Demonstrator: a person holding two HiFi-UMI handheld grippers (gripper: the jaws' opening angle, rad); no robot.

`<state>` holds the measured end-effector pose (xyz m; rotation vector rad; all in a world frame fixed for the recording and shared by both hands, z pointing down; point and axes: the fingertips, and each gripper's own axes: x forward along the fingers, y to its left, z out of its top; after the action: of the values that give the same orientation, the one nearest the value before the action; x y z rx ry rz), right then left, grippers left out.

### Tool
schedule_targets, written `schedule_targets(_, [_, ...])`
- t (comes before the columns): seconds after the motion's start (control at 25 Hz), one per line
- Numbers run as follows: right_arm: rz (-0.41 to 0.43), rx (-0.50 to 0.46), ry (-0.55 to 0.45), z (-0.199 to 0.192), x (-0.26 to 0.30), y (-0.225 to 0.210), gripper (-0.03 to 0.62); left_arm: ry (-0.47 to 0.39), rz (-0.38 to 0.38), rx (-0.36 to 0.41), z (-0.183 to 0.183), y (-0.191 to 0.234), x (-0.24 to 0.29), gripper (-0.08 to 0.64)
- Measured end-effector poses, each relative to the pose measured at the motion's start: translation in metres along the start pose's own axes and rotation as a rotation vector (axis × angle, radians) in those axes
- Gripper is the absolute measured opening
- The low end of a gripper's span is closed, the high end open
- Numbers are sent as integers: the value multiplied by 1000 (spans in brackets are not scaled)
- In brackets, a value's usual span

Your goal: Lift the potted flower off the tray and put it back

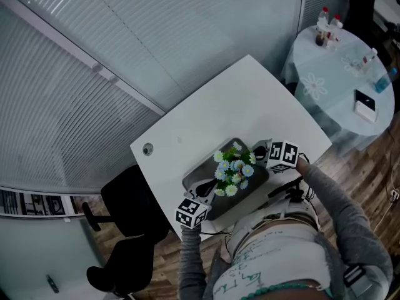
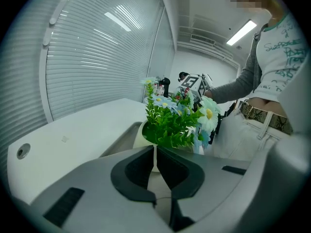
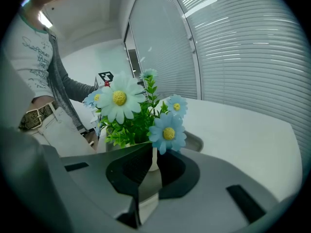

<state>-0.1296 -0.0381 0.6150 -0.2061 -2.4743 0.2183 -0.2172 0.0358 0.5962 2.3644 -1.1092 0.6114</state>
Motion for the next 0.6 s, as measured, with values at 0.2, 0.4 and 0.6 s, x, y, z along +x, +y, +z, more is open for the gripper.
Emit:
schedule_targets(0.2, [19, -9, -7, -1, 1, 4, 25, 3, 1, 12, -1, -4, 0, 12])
schedule_targets(0.4, [40, -50, 4, 0, -1, 9, 25, 31, -15, 42, -5, -10, 5, 12])
schedule_targets(0.6, [39, -80, 3, 0, -2, 7, 25, 28, -11, 46, -1, -9, 7, 12])
